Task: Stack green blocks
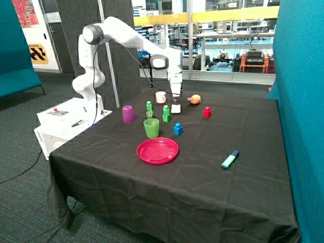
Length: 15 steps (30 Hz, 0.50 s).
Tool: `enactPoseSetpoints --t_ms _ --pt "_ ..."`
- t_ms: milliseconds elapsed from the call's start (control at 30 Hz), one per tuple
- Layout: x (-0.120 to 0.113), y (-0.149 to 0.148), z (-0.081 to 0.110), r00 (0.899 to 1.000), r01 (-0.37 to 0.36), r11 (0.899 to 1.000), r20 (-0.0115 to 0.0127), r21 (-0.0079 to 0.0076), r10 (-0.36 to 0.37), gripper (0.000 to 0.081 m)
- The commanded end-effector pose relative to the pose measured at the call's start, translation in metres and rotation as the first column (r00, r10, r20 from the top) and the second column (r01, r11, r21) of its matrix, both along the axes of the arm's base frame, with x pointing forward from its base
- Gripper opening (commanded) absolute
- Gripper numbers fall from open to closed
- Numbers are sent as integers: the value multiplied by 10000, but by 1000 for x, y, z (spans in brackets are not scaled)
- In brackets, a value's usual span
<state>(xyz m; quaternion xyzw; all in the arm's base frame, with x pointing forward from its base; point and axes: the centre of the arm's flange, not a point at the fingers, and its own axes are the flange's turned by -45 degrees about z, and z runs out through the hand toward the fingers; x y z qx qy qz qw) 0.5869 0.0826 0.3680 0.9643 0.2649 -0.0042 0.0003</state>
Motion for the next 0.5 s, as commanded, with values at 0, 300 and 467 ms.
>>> enactPoseSetpoints --t_ms 0,300,467 --pt "-21 17 -8 9982 -602 9982 78 29 601 500" --pt "-47 32 -13 9923 -1234 9924 78 29 1234 489" --pt "-58 30 -16 9925 -1222 9925 78 29 1222 496"
